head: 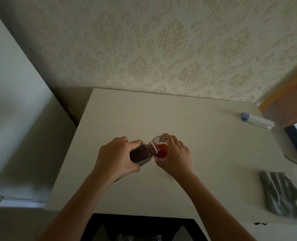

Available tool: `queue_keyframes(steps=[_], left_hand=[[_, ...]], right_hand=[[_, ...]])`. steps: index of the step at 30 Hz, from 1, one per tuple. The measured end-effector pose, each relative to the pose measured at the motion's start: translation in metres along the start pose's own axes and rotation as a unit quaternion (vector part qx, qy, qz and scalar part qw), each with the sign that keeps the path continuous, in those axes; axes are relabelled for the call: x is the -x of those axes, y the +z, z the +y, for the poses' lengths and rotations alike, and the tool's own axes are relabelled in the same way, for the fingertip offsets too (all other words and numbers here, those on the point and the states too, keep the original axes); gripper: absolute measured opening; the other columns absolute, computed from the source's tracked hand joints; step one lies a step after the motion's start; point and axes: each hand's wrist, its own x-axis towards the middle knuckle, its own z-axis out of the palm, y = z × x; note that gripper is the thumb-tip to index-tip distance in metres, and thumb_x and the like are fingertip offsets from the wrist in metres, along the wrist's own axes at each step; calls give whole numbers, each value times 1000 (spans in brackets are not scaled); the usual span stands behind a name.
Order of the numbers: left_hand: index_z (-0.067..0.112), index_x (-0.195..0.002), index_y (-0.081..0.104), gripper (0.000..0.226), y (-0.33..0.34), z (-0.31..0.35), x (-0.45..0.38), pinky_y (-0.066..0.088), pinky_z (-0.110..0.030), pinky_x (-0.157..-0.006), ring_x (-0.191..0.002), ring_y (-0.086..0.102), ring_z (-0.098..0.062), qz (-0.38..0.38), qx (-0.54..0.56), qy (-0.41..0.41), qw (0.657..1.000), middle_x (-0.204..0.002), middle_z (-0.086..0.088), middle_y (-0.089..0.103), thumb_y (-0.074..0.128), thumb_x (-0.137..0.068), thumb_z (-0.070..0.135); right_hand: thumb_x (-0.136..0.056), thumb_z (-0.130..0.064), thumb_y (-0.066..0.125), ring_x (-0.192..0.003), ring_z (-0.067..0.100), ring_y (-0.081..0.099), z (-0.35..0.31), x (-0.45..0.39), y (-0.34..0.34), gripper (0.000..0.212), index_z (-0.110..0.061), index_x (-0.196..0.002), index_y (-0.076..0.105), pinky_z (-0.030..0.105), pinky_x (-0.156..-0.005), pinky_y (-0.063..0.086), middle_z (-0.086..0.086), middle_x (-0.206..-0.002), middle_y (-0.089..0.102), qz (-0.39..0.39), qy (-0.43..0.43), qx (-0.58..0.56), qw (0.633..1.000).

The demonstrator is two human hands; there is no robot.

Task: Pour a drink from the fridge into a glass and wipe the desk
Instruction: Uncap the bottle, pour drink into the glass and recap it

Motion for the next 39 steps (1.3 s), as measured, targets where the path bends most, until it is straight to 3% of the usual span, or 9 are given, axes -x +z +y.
queue_keyframes(steps=[4,9,19,26,30,33,39], left_hand=[[44,-127,46,71,0,0,-1,47,-25,-59,-79,50,-11,-2,-3,-2,1000,-82,10,52,67,-59,51],[45,-127,47,71,1,0,-1,37,-22,-54,-77,47,-10,-6,-2,-5,1000,-80,10,50,67,-59,50],[44,-133,44,78,14,-7,1,42,-20,-55,-76,50,-7,10,40,-13,999,-81,12,50,70,-60,53],[44,-127,49,78,42,-17,6,52,-28,-65,-81,56,-4,44,151,-62,985,-90,16,58,74,-54,55],[38,-121,57,73,70,-27,8,49,-23,-66,-82,60,-7,58,216,-91,970,-96,11,63,82,-52,45],[36,-117,61,70,87,-31,10,41,-15,-63,-80,59,-4,68,255,-113,958,-95,12,62,86,-51,37],[34,-112,61,65,114,-39,13,49,-21,-72,-88,62,-6,77,317,-137,935,-99,12,65,88,-52,31]], right_hand=[[-64,-35,76,-108,19,51,1,0,1,80,-26,-132,35,32,-91,38,-4,-127,52,2,-2,1,1000],[-64,-37,76,-109,18,51,2,0,3,81,-26,-132,35,32,-92,38,-5,-128,51,-1,-2,-5,1000],[-64,-49,74,-108,15,53,4,1,7,80,-30,-132,35,32,-91,43,-7,-128,52,-5,46,-65,997],[-57,-56,76,-99,11,55,13,2,14,87,-31,-130,37,38,-84,50,-12,-122,54,14,94,-114,989],[-52,-53,79,-100,13,56,23,4,20,91,-32,-130,36,41,-83,51,-11,-122,54,7,133,-135,982],[-53,-51,80,-101,14,56,31,5,28,90,-31,-129,36,40,-83,52,-9,-122,54,6,152,-151,977],[-57,-43,82,-101,15,55,44,6,49,85,-28,-128,37,33,-81,50,-4,-121,54,0,175,-163,971]])
